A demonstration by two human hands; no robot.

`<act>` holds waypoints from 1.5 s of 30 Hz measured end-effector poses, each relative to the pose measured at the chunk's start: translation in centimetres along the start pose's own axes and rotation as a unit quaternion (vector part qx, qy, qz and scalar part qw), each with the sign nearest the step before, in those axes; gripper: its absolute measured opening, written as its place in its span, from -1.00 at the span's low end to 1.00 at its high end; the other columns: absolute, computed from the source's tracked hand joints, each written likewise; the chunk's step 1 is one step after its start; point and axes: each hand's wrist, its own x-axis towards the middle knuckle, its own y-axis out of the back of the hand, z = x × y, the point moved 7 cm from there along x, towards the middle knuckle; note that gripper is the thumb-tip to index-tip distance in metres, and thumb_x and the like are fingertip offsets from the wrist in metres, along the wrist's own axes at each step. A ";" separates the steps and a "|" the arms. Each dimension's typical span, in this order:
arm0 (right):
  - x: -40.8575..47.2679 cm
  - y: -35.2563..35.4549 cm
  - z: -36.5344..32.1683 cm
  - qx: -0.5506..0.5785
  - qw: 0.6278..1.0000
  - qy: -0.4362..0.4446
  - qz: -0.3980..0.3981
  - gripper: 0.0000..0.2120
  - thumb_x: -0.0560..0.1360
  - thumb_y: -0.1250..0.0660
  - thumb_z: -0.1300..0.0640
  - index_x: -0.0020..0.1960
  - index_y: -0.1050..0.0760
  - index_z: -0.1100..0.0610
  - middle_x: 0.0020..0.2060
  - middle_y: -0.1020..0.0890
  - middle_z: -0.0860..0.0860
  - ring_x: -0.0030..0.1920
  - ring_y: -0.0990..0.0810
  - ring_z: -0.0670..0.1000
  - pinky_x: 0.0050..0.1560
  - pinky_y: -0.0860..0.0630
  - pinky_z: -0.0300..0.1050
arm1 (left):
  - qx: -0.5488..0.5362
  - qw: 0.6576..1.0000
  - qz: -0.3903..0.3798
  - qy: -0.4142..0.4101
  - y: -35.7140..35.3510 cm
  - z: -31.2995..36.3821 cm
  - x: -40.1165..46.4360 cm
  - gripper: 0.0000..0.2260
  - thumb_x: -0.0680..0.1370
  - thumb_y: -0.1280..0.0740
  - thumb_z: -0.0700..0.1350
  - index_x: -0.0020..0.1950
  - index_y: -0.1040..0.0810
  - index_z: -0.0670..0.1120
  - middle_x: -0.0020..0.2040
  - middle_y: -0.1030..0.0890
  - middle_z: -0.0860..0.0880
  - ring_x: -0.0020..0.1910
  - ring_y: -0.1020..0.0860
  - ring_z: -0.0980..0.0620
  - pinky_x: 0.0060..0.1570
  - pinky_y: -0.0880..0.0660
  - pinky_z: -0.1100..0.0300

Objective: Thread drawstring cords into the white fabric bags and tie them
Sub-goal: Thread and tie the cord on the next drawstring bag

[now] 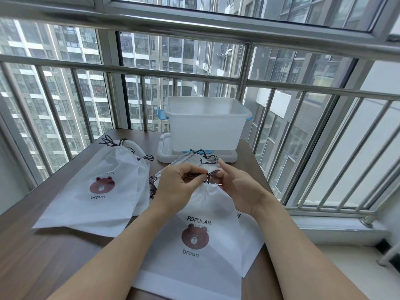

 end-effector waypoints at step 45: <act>-0.2 -0.1 -3.4 -0.368 0.889 0.269 0.040 -0.78 0.48 -0.46 0.39 -0.05 -0.74 0.09 -0.26 -0.73 -0.06 -0.23 -0.64 -0.13 -0.13 -0.52 -0.23 | -0.078 0.991 -0.072 0.081 0.3 -0.9 0.5 -0.77 0.47 -0.47 -0.35 0.06 -0.64 -0.10 -0.22 -0.71 -0.10 -0.29 -0.63 0.07 -0.19 -0.55 0.27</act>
